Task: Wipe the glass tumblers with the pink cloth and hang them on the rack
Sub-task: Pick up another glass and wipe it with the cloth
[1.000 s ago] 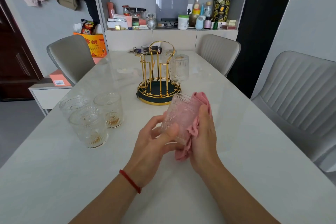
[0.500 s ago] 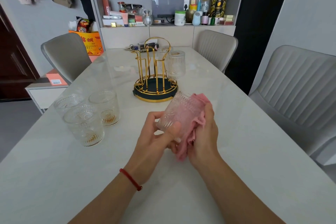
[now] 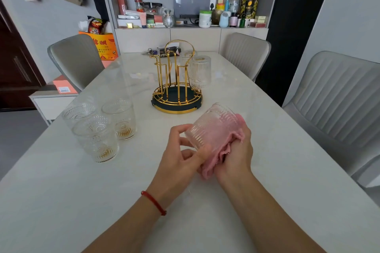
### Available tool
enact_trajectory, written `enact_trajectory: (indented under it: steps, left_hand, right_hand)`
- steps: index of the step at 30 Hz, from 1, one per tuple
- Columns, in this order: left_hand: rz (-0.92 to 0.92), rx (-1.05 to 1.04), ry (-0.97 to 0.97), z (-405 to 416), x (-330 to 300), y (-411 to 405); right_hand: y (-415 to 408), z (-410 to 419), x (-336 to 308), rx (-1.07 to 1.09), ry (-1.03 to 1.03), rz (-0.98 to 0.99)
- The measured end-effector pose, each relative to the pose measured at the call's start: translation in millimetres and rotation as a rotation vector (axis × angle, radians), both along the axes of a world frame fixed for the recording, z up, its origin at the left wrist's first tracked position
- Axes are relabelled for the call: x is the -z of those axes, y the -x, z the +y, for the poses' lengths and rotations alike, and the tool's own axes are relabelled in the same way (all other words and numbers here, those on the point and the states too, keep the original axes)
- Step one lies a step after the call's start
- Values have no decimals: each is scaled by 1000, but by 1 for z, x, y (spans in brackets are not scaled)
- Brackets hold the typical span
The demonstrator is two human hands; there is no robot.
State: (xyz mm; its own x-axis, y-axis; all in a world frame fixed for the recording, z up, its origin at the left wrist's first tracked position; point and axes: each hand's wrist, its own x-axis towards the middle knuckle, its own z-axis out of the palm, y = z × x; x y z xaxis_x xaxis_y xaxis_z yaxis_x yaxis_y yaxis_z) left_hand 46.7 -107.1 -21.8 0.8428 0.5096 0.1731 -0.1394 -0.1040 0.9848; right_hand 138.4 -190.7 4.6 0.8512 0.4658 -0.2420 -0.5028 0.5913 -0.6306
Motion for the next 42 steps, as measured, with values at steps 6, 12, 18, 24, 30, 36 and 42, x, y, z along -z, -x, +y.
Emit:
enact_trajectory:
  steps: [6,12,18,24,30,36,42]
  left_hand:
    - [1,-17,82,4,-2,-2]
    - [118,-63,-76,4,6,-2]
    - [39,-85,-241,6,3,-1]
    - [170,48,-205,13,0,4]
    - [67,-65,-264,8,9,2]
    - [111,32,-237,16,-2,6]
    - [174,-63,-306,14,3,6]
  right_hand:
    - [-3,0,1,-92,-34,46]
    - [0,2,1,-37,-21,27]
    - [-4,0,7,-40,-51,25]
    - [-7,2,14,-75,-29,-16]
    - [-7,4,17,-48,-47,21]
    - [-11,4,23,-146,-14,29]
    - [-16,3,26,-80,-41,45]
